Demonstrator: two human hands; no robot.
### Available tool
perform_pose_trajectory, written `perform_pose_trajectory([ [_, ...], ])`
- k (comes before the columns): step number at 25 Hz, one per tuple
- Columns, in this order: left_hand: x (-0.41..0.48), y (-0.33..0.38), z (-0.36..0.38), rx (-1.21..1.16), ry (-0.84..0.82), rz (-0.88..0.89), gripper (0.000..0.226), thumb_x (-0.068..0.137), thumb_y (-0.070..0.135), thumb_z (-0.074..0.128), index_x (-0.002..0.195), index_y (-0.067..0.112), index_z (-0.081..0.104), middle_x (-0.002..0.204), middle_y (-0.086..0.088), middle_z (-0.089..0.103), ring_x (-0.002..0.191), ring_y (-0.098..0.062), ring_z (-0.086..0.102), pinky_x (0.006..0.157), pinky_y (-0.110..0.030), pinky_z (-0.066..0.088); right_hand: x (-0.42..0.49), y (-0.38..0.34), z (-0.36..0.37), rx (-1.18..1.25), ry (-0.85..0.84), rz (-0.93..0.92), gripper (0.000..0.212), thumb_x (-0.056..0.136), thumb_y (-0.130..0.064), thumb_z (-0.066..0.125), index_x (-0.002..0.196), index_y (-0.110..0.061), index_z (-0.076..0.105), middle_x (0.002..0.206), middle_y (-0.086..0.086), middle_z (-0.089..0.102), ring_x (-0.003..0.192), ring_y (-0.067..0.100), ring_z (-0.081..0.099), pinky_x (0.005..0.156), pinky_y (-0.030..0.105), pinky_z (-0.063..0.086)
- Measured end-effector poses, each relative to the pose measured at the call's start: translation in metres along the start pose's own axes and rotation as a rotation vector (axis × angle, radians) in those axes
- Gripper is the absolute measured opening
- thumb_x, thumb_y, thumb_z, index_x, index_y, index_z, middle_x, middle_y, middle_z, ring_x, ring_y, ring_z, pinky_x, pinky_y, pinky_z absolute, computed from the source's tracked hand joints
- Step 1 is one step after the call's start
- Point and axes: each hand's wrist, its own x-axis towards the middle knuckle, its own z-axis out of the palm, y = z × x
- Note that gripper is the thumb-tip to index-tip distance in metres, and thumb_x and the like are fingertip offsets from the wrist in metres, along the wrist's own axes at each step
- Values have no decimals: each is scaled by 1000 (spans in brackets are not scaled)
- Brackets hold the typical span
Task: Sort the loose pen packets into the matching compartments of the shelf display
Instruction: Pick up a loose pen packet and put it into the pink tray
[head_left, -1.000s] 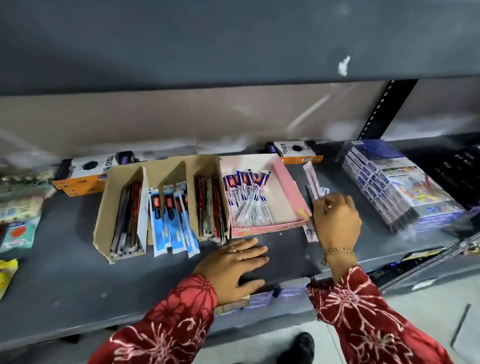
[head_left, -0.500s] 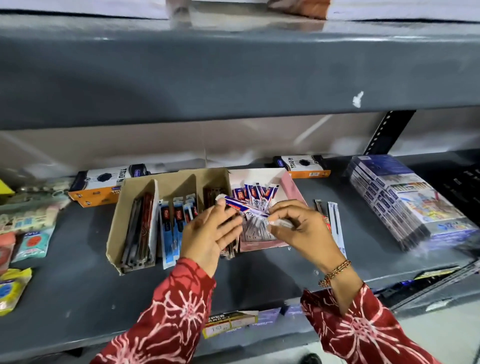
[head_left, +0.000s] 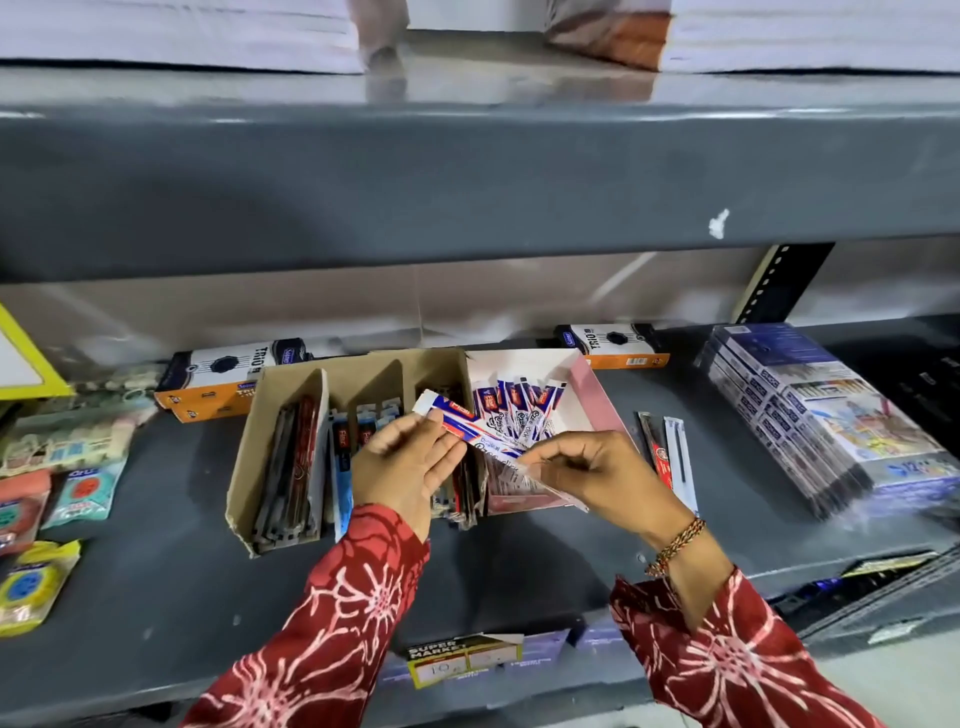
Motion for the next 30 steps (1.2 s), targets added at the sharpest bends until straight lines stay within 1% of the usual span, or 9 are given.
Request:
perform_pose_trajectory([
  [3,-1,5,4,-27,11,53,7,86,-5,58,83,1,56,67,-9,70,60,-19,69,66,-33,58,1,0,-3,82,6,33,38,83,-1,64,82,-39,71,75,-16,73,77,4,62,72,18,49],
  [6,0,5,6,-24,18,88,7,85,-4,58,83,2,56,64,-6,70,59,-18,69,67,-34,57,5,-1,-5,107,87,85,29,75,-3,72,81,-30,69,63,-16,73,62,-2,62,59,10,47],
  [10,5,6,10,-42,17,132,6,85,-4,58,90,-1,56,78,-13,66,60,-17,69,68,-34,57,7,-2,-10,129,220,149,13,68,-7,79,74,-16,71,67,-2,73,56,4,64,58,13,51],
  [13,11,2,14,-23,-16,204,22,89,-3,54,111,-5,53,92,-14,64,74,-20,69,71,-30,56,10,-1,-13,162,211,128,16,74,0,73,74,-16,73,62,-11,73,57,1,64,57,12,52],
  [16,9,-17,2,389,-82,587,35,93,12,55,126,4,48,119,-11,58,105,-19,59,88,-29,49,16,12,-15,219,399,156,19,78,5,67,78,-12,74,63,-8,74,57,-1,62,56,13,52],
  [20,-2,-58,-46,1143,-528,1140,39,94,43,41,123,18,51,112,-4,65,102,-6,55,89,-13,39,32,40,-15,-55,644,436,15,79,0,64,86,-6,75,90,17,75,77,28,69,84,37,56],
  [22,0,-72,-63,1299,-656,1191,40,94,46,37,124,24,51,107,-1,68,96,-9,58,87,-17,41,36,42,-11,-296,602,544,18,81,-6,58,90,-3,74,96,19,74,88,35,68,85,34,55],
  [26,10,-83,-70,1535,-919,1190,46,95,50,29,132,27,44,128,5,57,117,-10,45,101,-26,33,38,28,4,-614,443,599,27,89,-6,44,106,7,60,109,25,66,102,41,62,88,42,52],
  [30,9,-85,-70,1622,-1027,1124,52,94,55,24,119,28,61,126,8,59,118,-9,49,97,-33,42,29,30,5,-862,484,249,32,76,0,38,83,1,70,85,23,69,82,39,65,71,39,54],
])
